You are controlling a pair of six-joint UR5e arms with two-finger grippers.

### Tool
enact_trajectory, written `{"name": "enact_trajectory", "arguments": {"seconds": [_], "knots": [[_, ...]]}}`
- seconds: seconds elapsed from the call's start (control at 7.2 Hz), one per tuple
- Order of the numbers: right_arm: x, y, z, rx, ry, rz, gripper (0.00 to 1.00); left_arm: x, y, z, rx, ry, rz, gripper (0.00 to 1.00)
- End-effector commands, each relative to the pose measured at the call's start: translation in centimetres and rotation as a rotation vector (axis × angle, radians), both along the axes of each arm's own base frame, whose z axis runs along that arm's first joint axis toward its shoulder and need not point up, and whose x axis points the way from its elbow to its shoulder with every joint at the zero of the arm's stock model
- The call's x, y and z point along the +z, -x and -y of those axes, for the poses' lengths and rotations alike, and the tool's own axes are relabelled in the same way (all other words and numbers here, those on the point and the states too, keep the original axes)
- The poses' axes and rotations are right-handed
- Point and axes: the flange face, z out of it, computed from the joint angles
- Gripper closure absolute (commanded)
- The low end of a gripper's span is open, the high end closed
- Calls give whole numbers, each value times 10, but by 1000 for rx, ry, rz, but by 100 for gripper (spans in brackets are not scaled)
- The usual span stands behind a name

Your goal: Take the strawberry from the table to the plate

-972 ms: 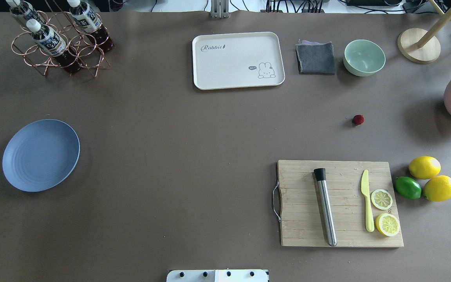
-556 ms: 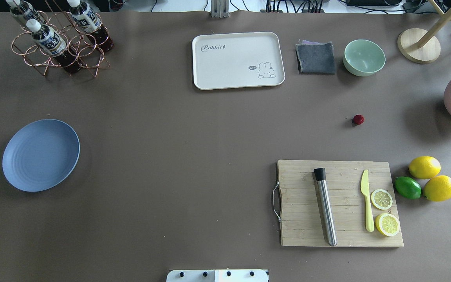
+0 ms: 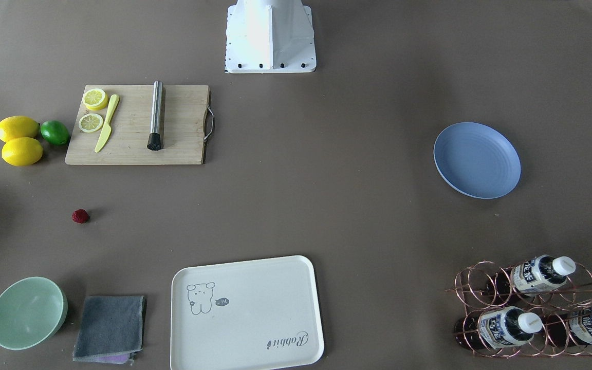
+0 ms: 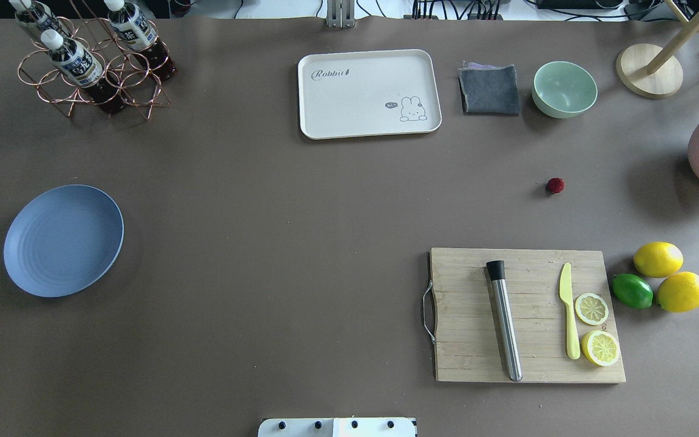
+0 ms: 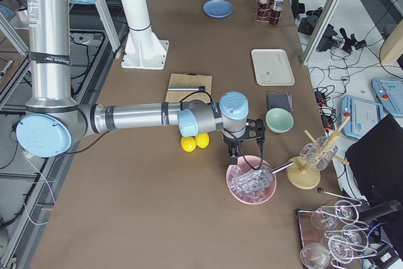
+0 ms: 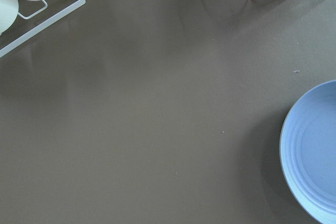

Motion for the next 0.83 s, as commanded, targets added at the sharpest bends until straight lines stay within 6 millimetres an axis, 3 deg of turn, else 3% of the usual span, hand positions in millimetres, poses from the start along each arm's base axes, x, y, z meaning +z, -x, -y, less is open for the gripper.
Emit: {"name": "enact_trajectory", "arguments": {"seconds": [0.0, 0.42, 0.69], "knots": [[3, -1, -1, 0, 0, -13, 0, 1, -3, -1, 6, 2, -2, 2], [0, -1, 0, -4, -12, -13, 0, 10, -8, -1, 19, 22, -3, 2], [1, 0, -2, -7, -8, -6, 0, -5, -14, -1, -5, 74, -98, 2]]}}
